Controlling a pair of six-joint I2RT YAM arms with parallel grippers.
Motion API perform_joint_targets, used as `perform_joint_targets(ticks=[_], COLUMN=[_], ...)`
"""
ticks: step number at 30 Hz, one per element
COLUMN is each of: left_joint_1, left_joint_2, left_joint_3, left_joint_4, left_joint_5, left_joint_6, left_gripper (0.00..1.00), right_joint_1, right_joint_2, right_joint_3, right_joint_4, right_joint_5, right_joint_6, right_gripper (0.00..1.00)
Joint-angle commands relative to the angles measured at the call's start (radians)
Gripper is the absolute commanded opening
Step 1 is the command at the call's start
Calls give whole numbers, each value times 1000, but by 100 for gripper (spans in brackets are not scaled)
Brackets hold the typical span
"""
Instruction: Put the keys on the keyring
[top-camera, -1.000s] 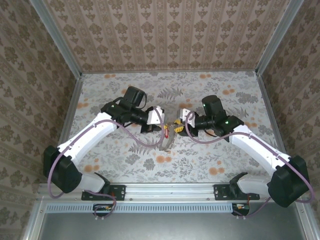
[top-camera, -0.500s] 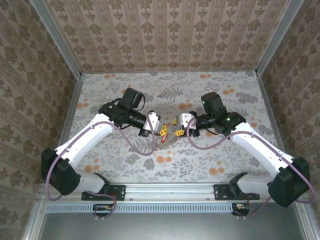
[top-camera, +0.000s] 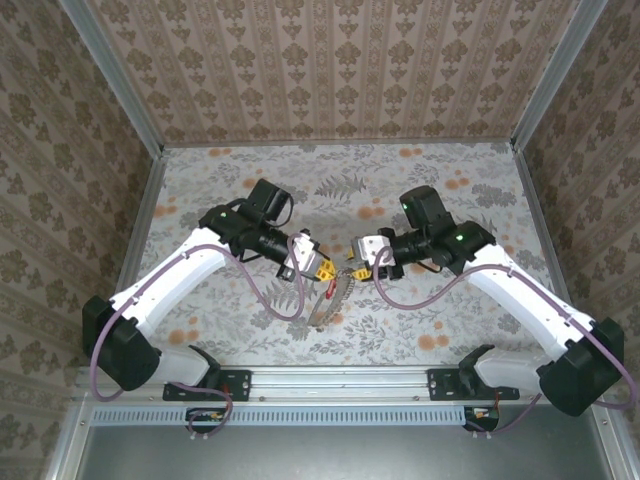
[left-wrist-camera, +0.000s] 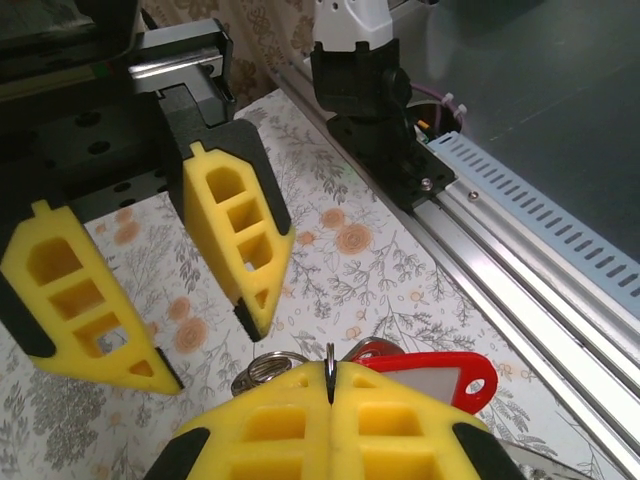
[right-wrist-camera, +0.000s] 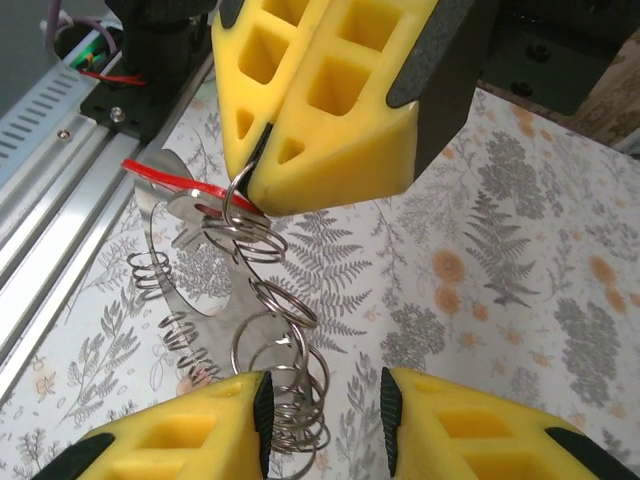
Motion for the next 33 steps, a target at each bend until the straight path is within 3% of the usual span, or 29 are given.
perform_joint_targets(ticks=[1, 13, 19, 33], left_joint_1=[-17, -75, -95, -99], left_joint_2=[-1, 14, 8, 5], left_joint_3=[40, 96, 112, 129], left_joint_4=[-43, -104, -124, -138], left_joint_5=[59, 37, 24, 14], left_joint_6=[45, 80, 91, 108], left_gripper=[0, 0, 0, 0], right_joint_1=[7, 87, 111, 167], right_joint_2=[-86, -44, -36, -14], right_joint_3=[24, 40, 60, 41], right_joint_4=[3, -17, -122, -143], right_joint_5=[68, -26, -49, -100], right_joint_6=[-51, -63, -81, -27], right_gripper=[36, 36, 34, 33])
